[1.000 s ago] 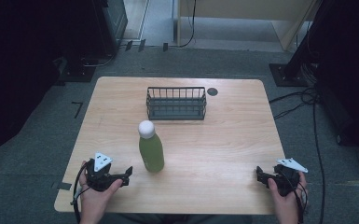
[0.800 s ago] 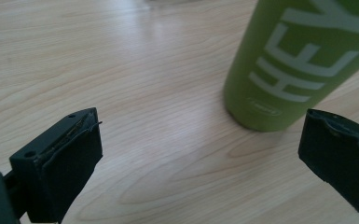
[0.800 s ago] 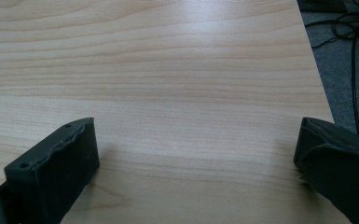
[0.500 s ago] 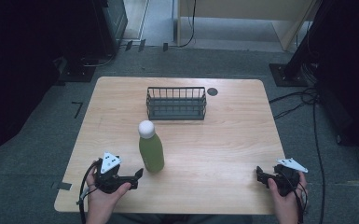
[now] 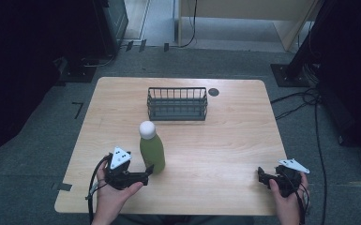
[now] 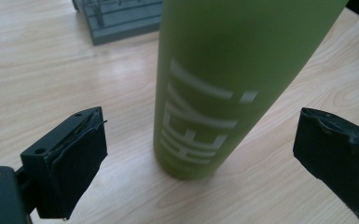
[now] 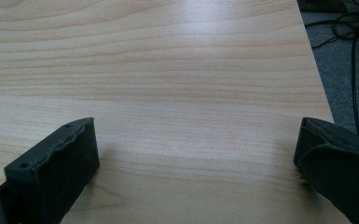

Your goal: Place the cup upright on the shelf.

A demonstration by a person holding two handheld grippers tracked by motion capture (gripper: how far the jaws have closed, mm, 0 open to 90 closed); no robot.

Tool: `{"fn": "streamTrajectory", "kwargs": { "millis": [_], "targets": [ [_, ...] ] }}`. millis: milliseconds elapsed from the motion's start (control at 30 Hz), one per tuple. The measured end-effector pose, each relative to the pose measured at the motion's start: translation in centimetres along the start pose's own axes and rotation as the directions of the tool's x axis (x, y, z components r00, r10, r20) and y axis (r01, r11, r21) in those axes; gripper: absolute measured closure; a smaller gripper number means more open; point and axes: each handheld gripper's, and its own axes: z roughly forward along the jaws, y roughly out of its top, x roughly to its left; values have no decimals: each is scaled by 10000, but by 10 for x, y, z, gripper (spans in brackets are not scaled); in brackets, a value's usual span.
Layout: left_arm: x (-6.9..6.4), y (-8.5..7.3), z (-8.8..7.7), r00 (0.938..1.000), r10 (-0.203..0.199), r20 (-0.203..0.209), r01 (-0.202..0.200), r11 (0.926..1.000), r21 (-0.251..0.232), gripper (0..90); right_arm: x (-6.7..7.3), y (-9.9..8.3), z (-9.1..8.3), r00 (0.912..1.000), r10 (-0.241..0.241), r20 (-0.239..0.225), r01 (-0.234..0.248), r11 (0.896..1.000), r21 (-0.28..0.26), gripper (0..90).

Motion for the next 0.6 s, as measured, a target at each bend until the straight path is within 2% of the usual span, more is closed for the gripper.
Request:
{"fn": "streamTrajectory", "kwargs": {
  "millis": [433,600],
  "targets": [
    [-6,19,12,9998,73,206,-73,10000,-19,86,0,0,0,10000,-4,-1,4,10000,2,0],
    [-6,26,14,9994,32,345,-26,9999,-164,143,0,0,0,10000,2,-3,-2,10000,-5,0]
  ]
}}
